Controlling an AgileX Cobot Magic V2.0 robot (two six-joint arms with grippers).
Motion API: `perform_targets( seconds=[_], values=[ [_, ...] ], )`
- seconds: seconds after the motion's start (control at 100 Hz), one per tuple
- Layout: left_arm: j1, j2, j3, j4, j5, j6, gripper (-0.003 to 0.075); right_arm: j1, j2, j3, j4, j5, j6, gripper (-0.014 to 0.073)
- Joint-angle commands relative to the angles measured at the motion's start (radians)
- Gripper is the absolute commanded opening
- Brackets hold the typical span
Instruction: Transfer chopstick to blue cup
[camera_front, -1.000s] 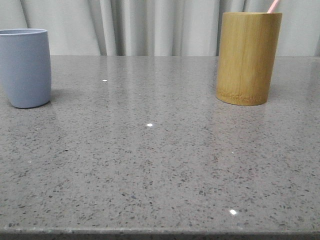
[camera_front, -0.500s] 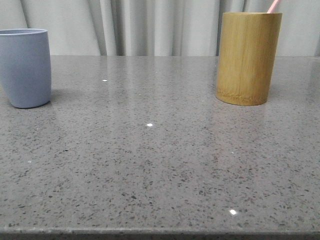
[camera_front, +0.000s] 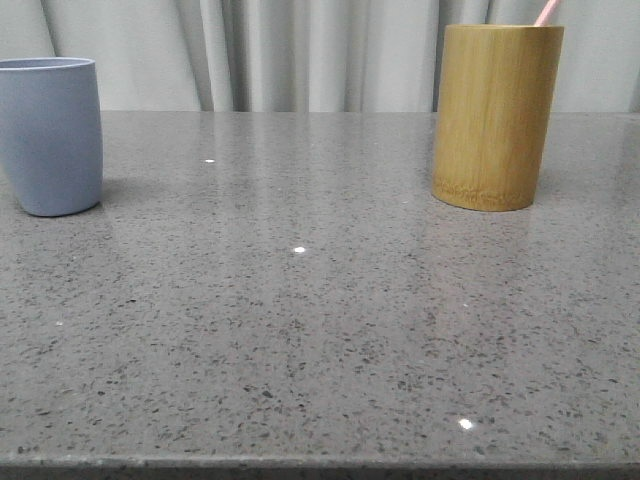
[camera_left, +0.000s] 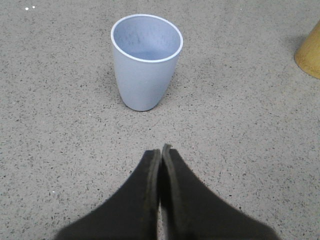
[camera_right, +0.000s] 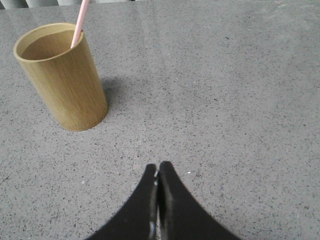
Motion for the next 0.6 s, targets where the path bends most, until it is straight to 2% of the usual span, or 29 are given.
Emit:
perform_targets(
  seconds=[0.0, 0.07, 0.14, 0.27, 0.34, 0.41, 0.59],
  values=[
    [0.003, 0.010, -0.035, -0.021, -0.048, -0.003, 0.0005, -0.003, 0.017, -0.035, -0.001, -0.074, -0.002, -0.0052],
    [0.003, 0.010, -0.035, -0.021, -0.043, -0.003, 0.0073, -0.003, 0.017, -0.035, -0.001, -0.076, -0.002, 0.0008],
    [0.003, 0.010, -0.035, -0.021, -0.039, -0.003, 0.0187, -0.003, 0.017, -0.035, -0.001, -0.077, -0.002, 0.0118],
    [0.003, 0.010, -0.035, -0.021, -0.039, -0.003, 0.0489, -0.003, 0.017, -0.035, -0.001, -0.079, -0.002, 0.0407],
    [0.003, 0.010, -0.035, -0.021, -0.044, -0.003, 0.0602, -0.003, 0.017, -0.035, -0.001, -0.079, -0.002, 0.0522],
    [0.003, 0.010, -0.035, -0.021, -0.045, -0.003, 0.0638, -0.003, 0.017, -0.035, -0.001, -0.080, -0.002, 0.0570],
    [0.003, 0.010, -0.035, -0.021, -0.043, -0.003, 0.0622, -0.003, 0.017, -0.035, -0.001, -0.080, -0.002, 0.0572]
  ],
)
